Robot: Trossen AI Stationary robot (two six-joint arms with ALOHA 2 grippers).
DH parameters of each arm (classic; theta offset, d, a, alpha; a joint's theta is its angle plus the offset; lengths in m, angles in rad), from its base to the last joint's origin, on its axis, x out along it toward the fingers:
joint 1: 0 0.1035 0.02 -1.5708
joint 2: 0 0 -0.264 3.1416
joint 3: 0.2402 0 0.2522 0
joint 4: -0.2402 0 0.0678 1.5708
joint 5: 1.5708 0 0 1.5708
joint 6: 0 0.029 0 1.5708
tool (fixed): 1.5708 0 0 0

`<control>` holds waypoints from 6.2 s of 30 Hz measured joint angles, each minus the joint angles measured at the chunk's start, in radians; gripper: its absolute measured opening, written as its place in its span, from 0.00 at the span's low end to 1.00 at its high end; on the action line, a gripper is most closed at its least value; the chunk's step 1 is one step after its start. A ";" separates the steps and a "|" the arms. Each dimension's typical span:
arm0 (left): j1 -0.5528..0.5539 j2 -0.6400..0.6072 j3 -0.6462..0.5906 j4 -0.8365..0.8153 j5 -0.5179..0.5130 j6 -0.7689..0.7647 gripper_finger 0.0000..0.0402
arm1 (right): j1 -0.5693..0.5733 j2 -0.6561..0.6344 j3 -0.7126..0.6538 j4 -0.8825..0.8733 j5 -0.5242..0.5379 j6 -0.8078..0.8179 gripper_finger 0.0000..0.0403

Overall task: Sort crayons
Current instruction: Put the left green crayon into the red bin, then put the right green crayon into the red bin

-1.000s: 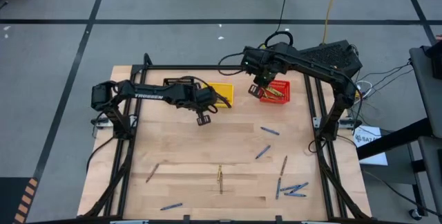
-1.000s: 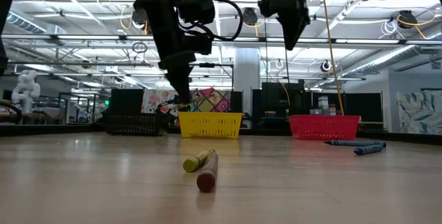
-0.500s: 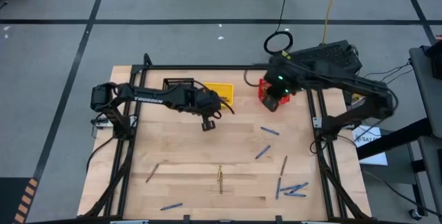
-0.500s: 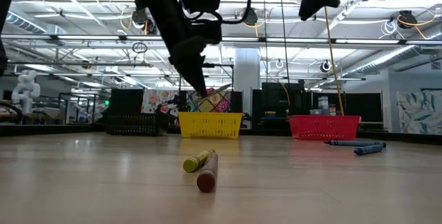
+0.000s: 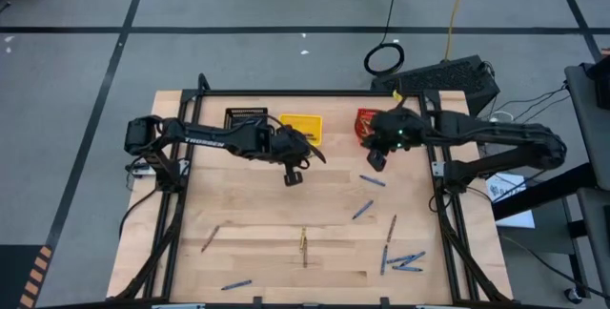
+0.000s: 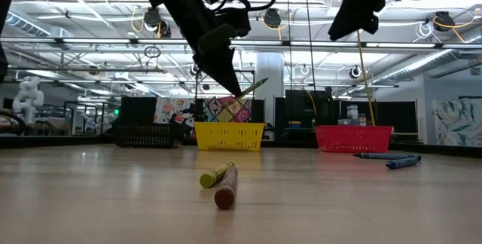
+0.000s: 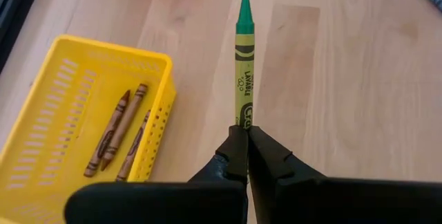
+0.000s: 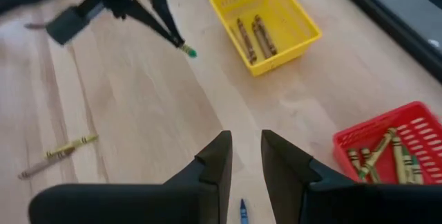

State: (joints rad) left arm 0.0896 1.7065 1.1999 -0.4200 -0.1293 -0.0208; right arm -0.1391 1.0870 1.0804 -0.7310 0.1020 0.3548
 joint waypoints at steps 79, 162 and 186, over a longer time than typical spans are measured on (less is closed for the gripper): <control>-0.008 0.000 0.000 0.502 0.289 0.031 0.00 | 0.182 0.125 -0.064 0.375 0.103 -0.149 0.15; -0.339 0.000 0.000 -0.330 0.184 -0.315 0.00 | 0.715 0.870 0.190 0.245 0.084 0.095 0.35; -0.339 0.000 0.000 -0.330 0.184 -0.313 0.00 | 0.679 0.882 0.191 0.211 0.028 0.239 0.01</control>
State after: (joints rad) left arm -0.2493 1.7069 1.2003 -0.7498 0.0547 -0.3340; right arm 0.5404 1.9690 1.2717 -0.5198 0.1303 0.5941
